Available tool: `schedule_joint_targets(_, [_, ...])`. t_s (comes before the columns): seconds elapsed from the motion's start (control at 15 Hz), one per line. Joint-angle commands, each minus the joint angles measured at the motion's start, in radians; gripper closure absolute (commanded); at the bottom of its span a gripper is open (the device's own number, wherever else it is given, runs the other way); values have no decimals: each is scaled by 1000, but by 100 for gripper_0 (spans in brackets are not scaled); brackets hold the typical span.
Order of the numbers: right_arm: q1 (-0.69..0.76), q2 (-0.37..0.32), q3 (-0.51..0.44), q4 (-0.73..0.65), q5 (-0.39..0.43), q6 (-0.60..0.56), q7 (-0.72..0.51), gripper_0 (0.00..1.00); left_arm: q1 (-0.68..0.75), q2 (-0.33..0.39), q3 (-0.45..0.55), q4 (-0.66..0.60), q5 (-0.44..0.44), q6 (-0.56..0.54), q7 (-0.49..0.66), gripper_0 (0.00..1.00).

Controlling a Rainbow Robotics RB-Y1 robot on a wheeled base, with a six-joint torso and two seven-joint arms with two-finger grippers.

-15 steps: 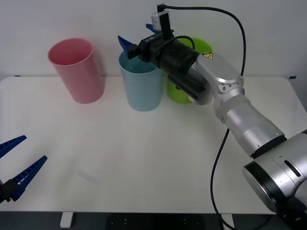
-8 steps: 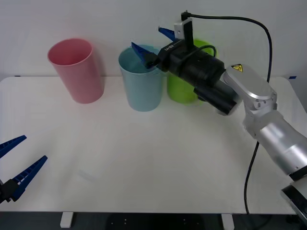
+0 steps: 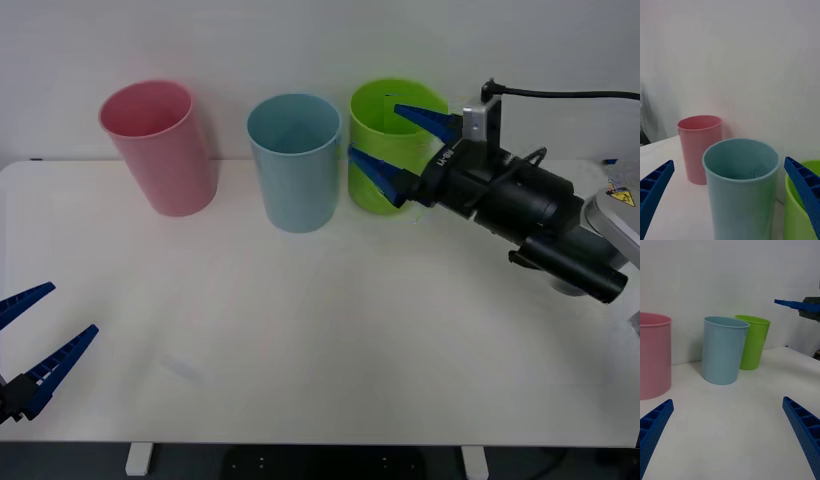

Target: Grasp the object on the table and drop it into the matching bin: aluminum can to the light blue bin, PET bottle to the pink bin.

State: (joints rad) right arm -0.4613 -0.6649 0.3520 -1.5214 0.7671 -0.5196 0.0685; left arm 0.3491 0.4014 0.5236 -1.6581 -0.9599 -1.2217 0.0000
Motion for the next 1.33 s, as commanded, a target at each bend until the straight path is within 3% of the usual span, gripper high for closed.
schedule_joint_targets(0.07, [85,-21,-67,-2,0,-85,19,0,0,0,0,0,0,0,0,0])
schedule_joint_targets(0.33, [210,-41,-146,0,1,-129,66,0,0,0,0,0,0,0,0,0])
schedule_joint_targets(1.07, [572,-41,-492,9,17,-499,200,0,0,0,0,0,0,0,0,0])
schedule_joint_targets(1.33, [641,-39,-545,9,34,-573,277,0,0,0,0,0,0,0,0,0])
